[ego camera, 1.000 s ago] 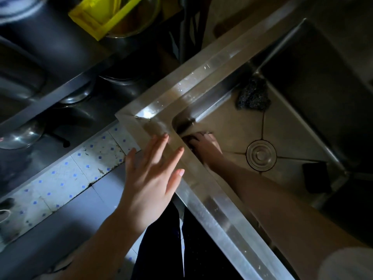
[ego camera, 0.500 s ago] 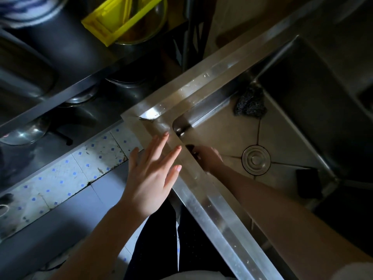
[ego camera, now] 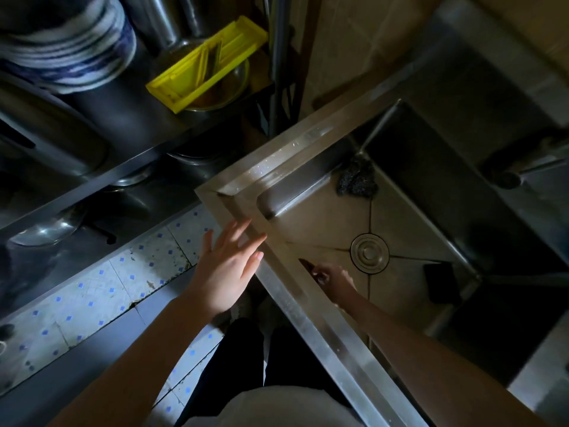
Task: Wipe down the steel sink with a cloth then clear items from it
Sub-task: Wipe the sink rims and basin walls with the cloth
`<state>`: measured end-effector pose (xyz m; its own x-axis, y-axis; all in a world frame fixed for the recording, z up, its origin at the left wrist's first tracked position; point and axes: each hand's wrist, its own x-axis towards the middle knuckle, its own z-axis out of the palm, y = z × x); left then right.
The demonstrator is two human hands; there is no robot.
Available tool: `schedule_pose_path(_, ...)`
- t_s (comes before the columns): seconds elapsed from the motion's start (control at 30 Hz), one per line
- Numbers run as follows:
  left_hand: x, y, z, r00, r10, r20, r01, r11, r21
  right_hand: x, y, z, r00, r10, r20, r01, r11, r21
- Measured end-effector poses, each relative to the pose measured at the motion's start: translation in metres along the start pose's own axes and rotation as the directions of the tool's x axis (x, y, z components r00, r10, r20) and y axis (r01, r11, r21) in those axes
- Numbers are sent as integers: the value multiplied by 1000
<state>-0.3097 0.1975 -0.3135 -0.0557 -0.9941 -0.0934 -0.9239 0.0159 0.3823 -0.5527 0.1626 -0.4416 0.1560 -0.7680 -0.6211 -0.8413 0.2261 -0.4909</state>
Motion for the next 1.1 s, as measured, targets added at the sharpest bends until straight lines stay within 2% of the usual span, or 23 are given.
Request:
schedule_pose_path(0.17, -8, -5, 7, 996, -13, 90, 8, 999, 49, -22, 1, -23, 992, 28, 125, -35, 998, 53)
schedule_pose_path(0.23, -11, -4, 7, 995, 12, 102, -20, 997, 79, -34, 1, -31, 991, 34, 130, -41, 998, 51)
schedule_pose_path(0.4, -12, 4, -5, 994, 7, 112, -20, 992, 121, -63, -5, -47, 1000, -5, 26, 3, 998, 68)
schedule_pose_path(0.53, -16, 9, -18, 993, 117, -16, -115, 989, 90, -82, -7, -58, 1000, -10, -26, 13, 991, 136)
schedule_pose_path(0.7, -6, 7, -23, 994, 2, 108, -6, 999, 43, -98, -11, -67, 998, -36, -53, 43, 991, 127)
schedule_pose_path(0.83, 0, 12, -32, 990, 3, 142, -1, 1000, -10, -107, -12, -73, 995, -52, -85, 62, 992, 113)
schedule_pose_path(1.1, 13, 22, -58, 996, 76, 42, -77, 997, 25, -118, -19, -100, 969, -144, -201, 165, 982, 89)
